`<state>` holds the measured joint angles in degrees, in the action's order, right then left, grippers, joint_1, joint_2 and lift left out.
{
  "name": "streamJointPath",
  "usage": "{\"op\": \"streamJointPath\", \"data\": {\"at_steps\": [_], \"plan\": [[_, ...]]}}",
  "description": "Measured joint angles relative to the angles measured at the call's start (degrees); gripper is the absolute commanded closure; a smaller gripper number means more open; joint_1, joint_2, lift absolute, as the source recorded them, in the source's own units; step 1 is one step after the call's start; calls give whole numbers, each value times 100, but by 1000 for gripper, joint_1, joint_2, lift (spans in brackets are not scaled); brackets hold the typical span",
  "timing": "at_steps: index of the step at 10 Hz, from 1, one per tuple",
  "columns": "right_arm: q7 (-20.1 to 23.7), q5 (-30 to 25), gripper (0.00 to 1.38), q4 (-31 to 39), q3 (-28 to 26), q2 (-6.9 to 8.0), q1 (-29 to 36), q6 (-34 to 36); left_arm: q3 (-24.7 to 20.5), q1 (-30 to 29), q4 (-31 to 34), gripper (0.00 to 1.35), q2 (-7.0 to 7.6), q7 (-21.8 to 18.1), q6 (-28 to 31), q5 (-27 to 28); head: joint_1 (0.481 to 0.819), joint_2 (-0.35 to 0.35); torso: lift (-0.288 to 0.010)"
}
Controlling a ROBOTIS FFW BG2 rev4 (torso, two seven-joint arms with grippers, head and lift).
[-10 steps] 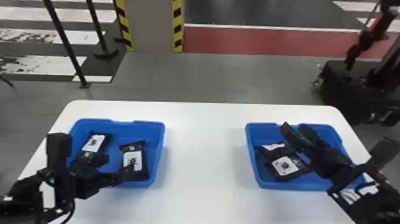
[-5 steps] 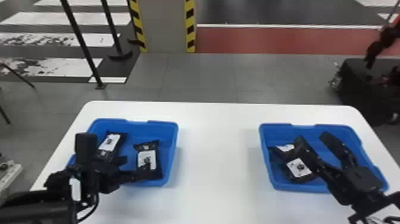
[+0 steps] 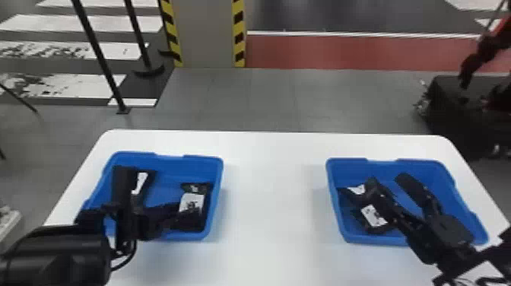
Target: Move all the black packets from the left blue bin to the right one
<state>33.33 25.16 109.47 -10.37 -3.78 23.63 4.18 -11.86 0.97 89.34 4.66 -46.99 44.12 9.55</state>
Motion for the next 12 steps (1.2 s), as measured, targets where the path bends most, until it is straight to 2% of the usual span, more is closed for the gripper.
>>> {"op": "streamJointPath", "data": {"at_steps": [3,6,8,10,12], "plan": [[15,77,289,25,21,4,10,16,-113,-98,123,1205,2,-185,-630,-119,695,27,-110],[21,107,289,0,77,8,-29,63,-235,-486,1182,1205,16,-380,-654,-275,695,34,-110],[135,126,289,-9,167,4,-108,182,-260,-775,1816,1205,17,-598,-607,-672,695,33,-110],[421,127,289,-124,277,3,-358,491,6,-779,2010,1205,12,-783,-749,-1072,695,8,-110],[651,121,289,-378,435,0,-729,750,487,-602,2002,1205,6,-794,-724,-1286,695,-19,-110]]}}
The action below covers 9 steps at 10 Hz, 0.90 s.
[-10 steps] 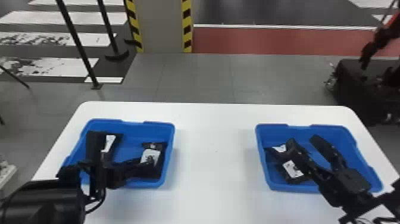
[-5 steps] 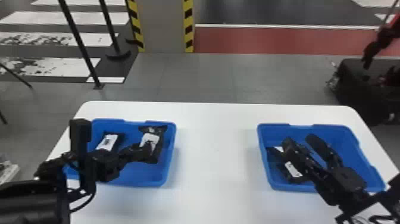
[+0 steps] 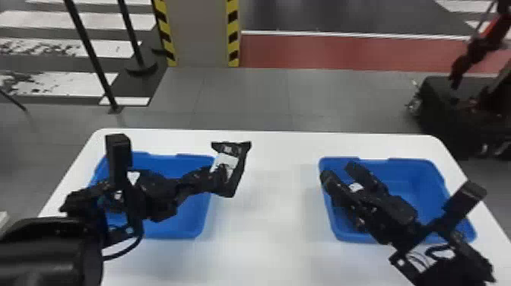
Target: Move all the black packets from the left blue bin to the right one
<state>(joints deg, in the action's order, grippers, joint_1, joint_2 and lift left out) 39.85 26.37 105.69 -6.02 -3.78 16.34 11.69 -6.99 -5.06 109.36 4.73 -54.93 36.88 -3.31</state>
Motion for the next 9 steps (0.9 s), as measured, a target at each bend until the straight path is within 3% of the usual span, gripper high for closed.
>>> {"op": "streamJointPath", "data": {"at_steps": [5,8,9], "plan": [[493,35,288,-382,369,8,-693,588,1137,838,-1005,1205,-81,-43,-310,-406,695,-81,-110],[549,131,337,-590,434,43,-957,629,1499,1101,-1267,1205,-96,-44,-363,-525,695,-104,-110],[556,143,722,-612,434,50,-990,635,1563,1108,-1294,1205,-97,-44,-350,-554,695,-107,-110]]}}
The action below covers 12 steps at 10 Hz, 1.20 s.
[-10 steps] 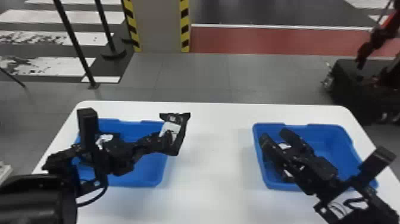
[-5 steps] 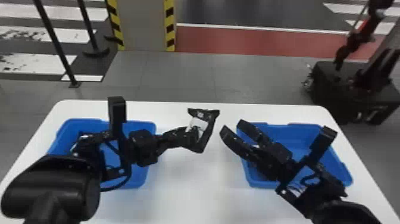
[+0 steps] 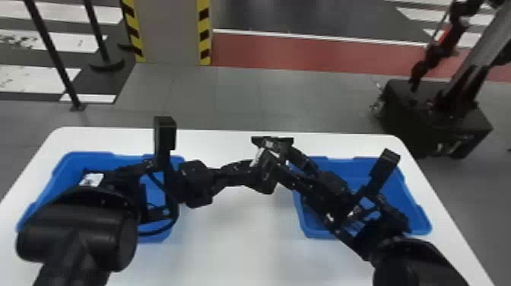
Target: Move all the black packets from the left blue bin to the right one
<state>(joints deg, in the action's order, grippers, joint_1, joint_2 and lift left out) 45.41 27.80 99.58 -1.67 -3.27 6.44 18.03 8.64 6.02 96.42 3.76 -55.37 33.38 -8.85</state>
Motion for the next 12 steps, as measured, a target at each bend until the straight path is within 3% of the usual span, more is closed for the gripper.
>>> {"op": "streamJointPath", "data": {"at_steps": [1,2,5,6,7,8,9,10,12], "plan": [[59,1,1115,-85,0,2,-54,16,52,2,-16,1205,-5,0,6,-26,695,-113,-110],[90,-5,1286,-187,0,3,-113,22,77,2,-26,1205,-13,0,15,-41,695,-116,-110],[96,47,1280,-278,0,20,-125,-101,51,1,-31,1191,-25,15,22,-64,695,-117,-110],[99,97,1280,-298,1,20,-114,-220,26,-20,-31,950,-38,61,22,-76,695,-117,-110],[92,162,1280,-317,2,21,-106,-334,-4,-69,-30,484,-49,156,36,-126,695,-117,-110],[81,229,1280,-339,-14,21,-106,-427,-82,-169,-30,130,-63,231,46,-177,695,-116,-110],[46,280,1280,-363,-103,21,-107,-496,-251,-303,-31,78,-78,262,32,-147,695,-112,-110],[-7,273,1280,-389,-287,6,-107,-524,-473,-478,-30,142,-82,273,-30,-108,695,-111,-110],[-262,225,1280,-542,-724,-157,-49,-626,-978,-913,206,163,-64,273,-204,-103,695,-125,-110]]}}
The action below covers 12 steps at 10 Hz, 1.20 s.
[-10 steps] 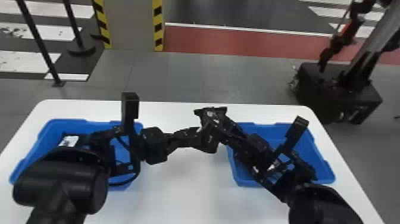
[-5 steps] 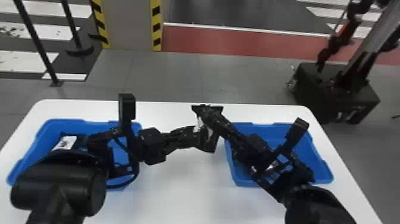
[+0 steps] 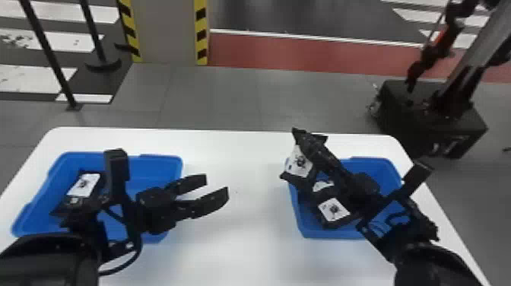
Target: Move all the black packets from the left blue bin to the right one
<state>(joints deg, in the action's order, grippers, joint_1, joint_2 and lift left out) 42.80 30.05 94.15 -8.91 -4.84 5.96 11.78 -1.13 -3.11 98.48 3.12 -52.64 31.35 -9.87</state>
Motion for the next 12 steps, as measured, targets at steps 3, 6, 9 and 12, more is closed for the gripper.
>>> {"op": "streamJointPath", "data": {"at_steps": [3,6,9,12], "plan": [[-663,-106,1217,-697,-448,-449,112,-392,-1015,-792,831,165,4,0,-56,110,695,-141,-110],[-1010,-321,22,-637,-667,-614,297,-446,-1928,-1293,1440,165,-1,14,83,425,695,-102,-110],[-863,-341,294,529,-643,-279,890,-329,-2375,-1226,1531,165,-79,411,145,1216,695,23,-110],[-620,-544,308,1785,-268,-65,1490,-303,-2374,-886,1435,171,-41,890,511,2046,695,161,-110]]}}
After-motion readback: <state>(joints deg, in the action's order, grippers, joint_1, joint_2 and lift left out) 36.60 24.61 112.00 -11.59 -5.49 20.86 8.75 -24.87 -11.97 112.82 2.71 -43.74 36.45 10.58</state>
